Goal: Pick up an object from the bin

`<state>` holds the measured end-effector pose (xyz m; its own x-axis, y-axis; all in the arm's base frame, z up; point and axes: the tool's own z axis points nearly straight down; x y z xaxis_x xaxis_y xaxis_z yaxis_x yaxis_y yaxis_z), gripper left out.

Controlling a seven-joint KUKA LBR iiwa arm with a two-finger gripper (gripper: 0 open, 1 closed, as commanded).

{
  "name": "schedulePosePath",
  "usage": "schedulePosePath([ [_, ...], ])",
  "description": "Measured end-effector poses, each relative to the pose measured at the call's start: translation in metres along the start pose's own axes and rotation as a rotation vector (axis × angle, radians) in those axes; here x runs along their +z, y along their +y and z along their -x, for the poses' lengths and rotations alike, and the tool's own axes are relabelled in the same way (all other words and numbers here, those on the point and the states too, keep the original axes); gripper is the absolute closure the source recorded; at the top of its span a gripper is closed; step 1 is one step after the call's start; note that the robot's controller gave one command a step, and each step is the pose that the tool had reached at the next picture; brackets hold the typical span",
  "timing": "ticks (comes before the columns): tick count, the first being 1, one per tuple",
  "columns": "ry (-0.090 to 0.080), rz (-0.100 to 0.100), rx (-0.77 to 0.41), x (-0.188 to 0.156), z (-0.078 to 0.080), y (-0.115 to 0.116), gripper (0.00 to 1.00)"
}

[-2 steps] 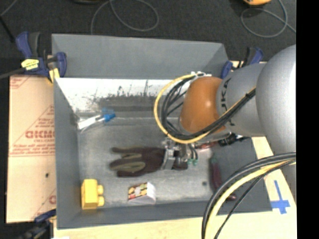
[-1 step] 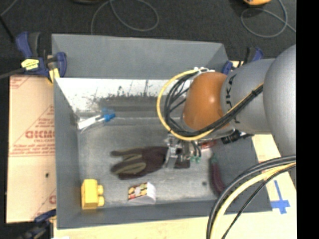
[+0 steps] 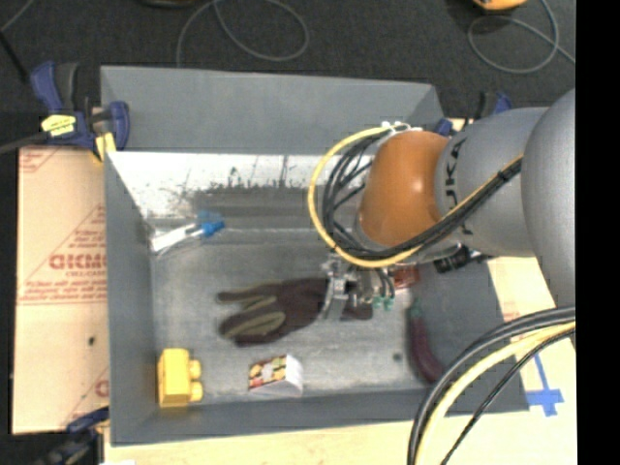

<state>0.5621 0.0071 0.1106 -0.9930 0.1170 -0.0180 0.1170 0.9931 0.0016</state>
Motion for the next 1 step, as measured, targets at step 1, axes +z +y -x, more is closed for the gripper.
schedulePosePath([
  [1, 0.007, -0.001, -0.001, -0.0116, -0.0013, -0.0003, 1.0],
])
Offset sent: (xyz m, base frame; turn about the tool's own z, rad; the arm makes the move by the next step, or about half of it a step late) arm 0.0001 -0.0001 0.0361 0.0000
